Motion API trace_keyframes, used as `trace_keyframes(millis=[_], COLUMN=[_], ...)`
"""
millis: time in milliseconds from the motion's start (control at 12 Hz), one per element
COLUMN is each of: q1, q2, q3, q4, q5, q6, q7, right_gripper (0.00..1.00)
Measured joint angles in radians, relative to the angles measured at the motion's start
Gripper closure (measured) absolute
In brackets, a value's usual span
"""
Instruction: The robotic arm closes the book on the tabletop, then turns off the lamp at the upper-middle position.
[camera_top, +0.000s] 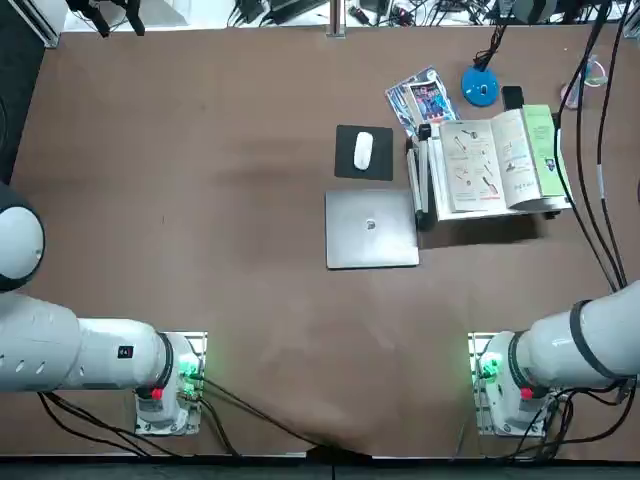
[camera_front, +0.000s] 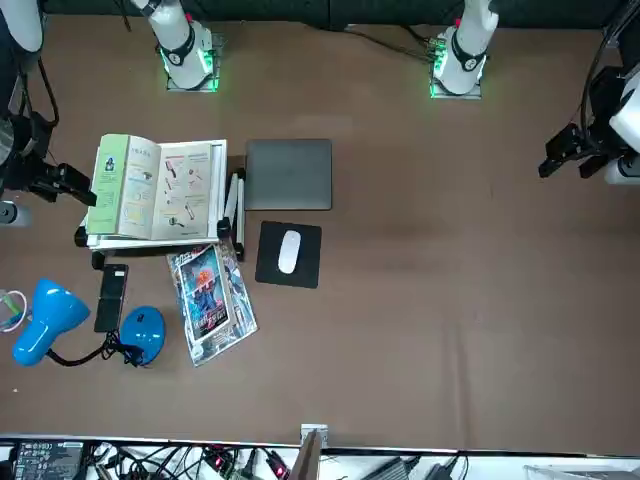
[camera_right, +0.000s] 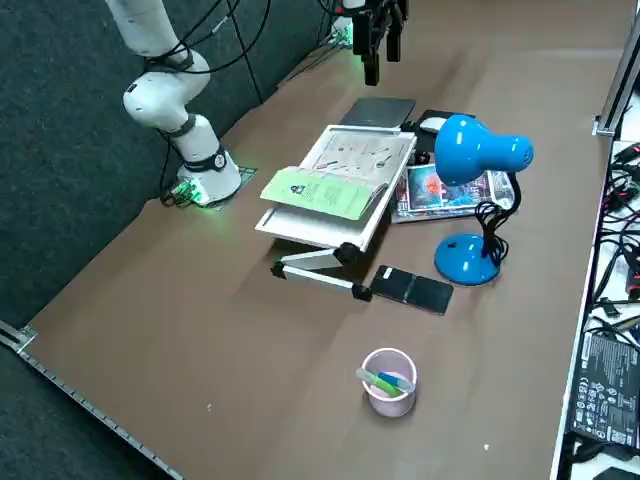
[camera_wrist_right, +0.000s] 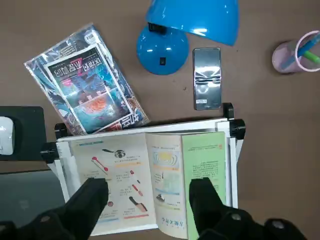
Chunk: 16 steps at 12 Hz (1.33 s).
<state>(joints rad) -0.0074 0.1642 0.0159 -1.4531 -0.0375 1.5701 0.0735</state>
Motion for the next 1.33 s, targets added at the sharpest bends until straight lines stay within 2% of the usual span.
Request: trace_keyframes(millis=[1333], q1=[-0.008], q2=[-0.001], q3=[-0.008], q4=[0.000], q5=[0.000], q6=[0.003], q7=[-0.002], right_gripper=[0.00])
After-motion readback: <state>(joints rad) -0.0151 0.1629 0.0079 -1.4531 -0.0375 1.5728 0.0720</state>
